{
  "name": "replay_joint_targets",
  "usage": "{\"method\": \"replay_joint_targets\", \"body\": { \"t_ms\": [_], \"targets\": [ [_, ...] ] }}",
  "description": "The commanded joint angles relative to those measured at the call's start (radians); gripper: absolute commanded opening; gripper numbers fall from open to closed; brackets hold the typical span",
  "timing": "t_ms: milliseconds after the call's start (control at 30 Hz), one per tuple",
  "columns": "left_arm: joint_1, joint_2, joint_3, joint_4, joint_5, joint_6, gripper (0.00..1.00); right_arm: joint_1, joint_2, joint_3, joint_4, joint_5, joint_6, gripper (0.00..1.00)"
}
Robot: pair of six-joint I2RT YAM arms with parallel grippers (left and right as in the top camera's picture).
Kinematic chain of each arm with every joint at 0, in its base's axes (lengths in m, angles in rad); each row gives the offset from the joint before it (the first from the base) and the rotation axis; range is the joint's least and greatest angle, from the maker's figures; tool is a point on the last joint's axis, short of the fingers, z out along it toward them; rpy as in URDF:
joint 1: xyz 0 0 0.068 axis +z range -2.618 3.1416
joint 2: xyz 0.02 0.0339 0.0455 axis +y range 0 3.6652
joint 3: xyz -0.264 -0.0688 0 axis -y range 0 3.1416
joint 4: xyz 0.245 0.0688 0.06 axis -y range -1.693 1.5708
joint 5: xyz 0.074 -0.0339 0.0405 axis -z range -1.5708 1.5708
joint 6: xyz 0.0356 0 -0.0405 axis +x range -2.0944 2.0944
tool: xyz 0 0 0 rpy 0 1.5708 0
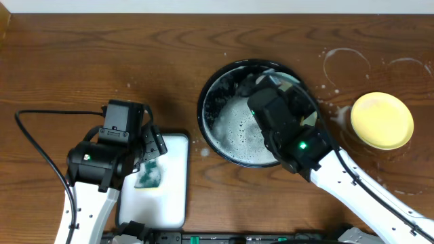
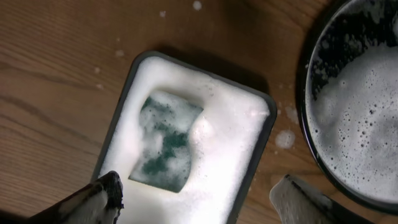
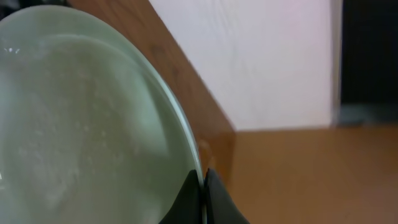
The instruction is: Clean dirty plates on tray and stack at the side
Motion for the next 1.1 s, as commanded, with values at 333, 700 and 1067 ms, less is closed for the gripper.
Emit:
{"method": "replay_joint_targets", "body": {
  "t_ms": [333,700,1067],
  "targets": [
    [0.005,-0.001,0.016,0.000,-0.002,0.002,0.82,-0.151,0.004,0.008,-0.135,-0.227,0.564,0.01],
    [0.005,-0.001,0.016,0.000,-0.002,0.002,0.82,-0.691,-0.006,0.008,-0.162,-1.043,0.865,0.01],
    [0.005,-0.001,0.016,0.000,-0.002,0.002,0.82,-1.248,0.066,0.008,-0.168,-1.189,0.920,0.01]
  ]
}}
